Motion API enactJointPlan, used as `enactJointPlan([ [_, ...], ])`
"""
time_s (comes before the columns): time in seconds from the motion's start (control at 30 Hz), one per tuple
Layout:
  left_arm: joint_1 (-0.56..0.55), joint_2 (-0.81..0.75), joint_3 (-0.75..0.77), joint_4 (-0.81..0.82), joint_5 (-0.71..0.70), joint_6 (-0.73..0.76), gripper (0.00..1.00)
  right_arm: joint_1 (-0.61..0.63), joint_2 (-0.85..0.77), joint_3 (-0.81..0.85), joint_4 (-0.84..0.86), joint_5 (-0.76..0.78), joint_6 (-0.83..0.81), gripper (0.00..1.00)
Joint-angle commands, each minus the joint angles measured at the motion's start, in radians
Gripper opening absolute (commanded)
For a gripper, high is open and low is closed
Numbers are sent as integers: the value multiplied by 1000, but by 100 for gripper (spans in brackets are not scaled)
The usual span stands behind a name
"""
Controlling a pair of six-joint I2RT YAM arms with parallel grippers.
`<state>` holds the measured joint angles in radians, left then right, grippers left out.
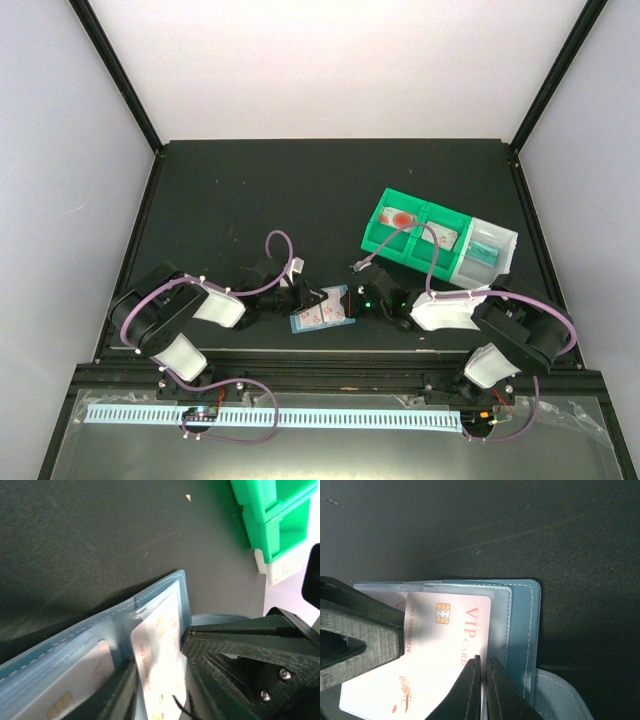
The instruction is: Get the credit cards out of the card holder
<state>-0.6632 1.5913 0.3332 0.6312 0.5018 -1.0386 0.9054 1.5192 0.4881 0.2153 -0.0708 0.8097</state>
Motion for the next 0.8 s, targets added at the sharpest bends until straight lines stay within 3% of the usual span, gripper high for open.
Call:
enactJointPlan([
  [0.0,-7,36,9,4,-10,-5,20,6,37,-32,-26,-8,8,7],
  [0.2,-8,42,3,22,-6,-15,2,6,36,-31,-32,-8,6,6],
  [0.77,-4,-14,-23,-3,-3,-5,2,5,79,-22,-51,33,16,3],
])
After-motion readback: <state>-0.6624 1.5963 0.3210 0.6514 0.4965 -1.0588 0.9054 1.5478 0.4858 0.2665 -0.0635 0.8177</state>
